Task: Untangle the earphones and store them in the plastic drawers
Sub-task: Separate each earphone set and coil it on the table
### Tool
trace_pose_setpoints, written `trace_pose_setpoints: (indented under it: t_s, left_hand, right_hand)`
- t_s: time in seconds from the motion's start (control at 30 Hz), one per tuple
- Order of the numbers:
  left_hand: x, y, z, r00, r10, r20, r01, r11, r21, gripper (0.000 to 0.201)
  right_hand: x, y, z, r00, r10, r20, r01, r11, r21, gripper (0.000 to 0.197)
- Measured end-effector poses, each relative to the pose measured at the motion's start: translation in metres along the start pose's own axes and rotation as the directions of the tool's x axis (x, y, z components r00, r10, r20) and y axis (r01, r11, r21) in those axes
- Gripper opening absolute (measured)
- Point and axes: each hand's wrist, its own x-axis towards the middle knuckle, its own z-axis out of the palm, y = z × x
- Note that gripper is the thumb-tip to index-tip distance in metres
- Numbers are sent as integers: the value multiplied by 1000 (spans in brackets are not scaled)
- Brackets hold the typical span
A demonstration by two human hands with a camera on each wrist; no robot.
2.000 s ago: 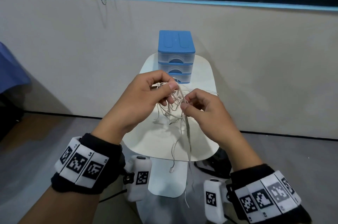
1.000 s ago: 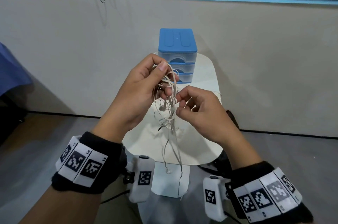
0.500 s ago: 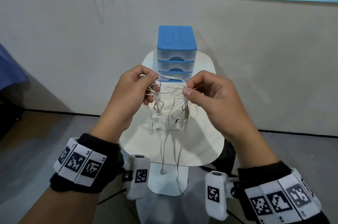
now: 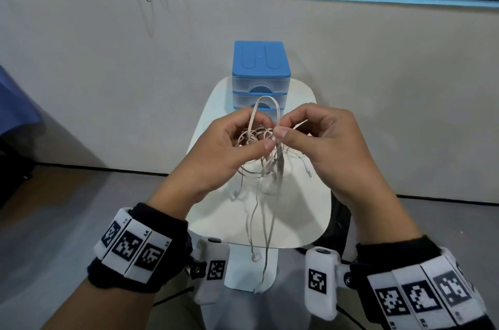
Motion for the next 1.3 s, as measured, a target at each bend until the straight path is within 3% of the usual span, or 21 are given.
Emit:
trace_pose_setpoints:
  t_s: [0.1, 0.23, 0.47, 0.6, 0.73, 1.03, 1.1, 1.2, 1.3]
  left_hand:
    - [0, 0, 2, 999, -42, 7, 42, 998, 38, 2]
    - [-1, 2, 1, 998, -61, -19, 61, 998, -8, 19]
    - [-5, 4, 9, 998, -58, 0, 58, 998, -22, 16]
    - [-7, 4, 20, 999, -38, -30, 37, 999, -24, 21]
    - [-6, 5, 20, 990, 11, -140, -15, 999, -31, 7]
    - [1, 13, 15, 968, -123, -219, 145, 985, 90, 8]
    - [-1, 16, 15, 977, -130, -171, 142, 988, 62, 3]
    - [-4, 18, 14, 995, -95, -36, 98, 989, 110, 15]
    - [-4, 17, 14, 999, -44, -19, 48, 974, 223, 11]
  right_hand:
    - [1, -5, -2, 1000, 0, 7, 0, 998, 60, 10]
    - [2, -5, -5, 999, 48, -2, -48, 997, 54, 10]
    - [-2, -2, -3, 993, 106, -55, -103, 993, 65, 9]
    - [-2, -6, -4, 993, 112, -45, -111, 993, 26, 9]
    - [-3, -6, -7, 998, 36, -51, -39, 997, -68, 11]
    - [-7, -2, -10, 996, 26, 82, -18, 996, -90, 8]
    - [-7, -2, -10, 996, 37, 77, -31, 997, -70, 9]
    - [-6, -1, -11, 998, 51, 41, -49, 997, -57, 10]
    - [-7, -2, -13, 997, 67, 33, -65, 996, -68, 8]
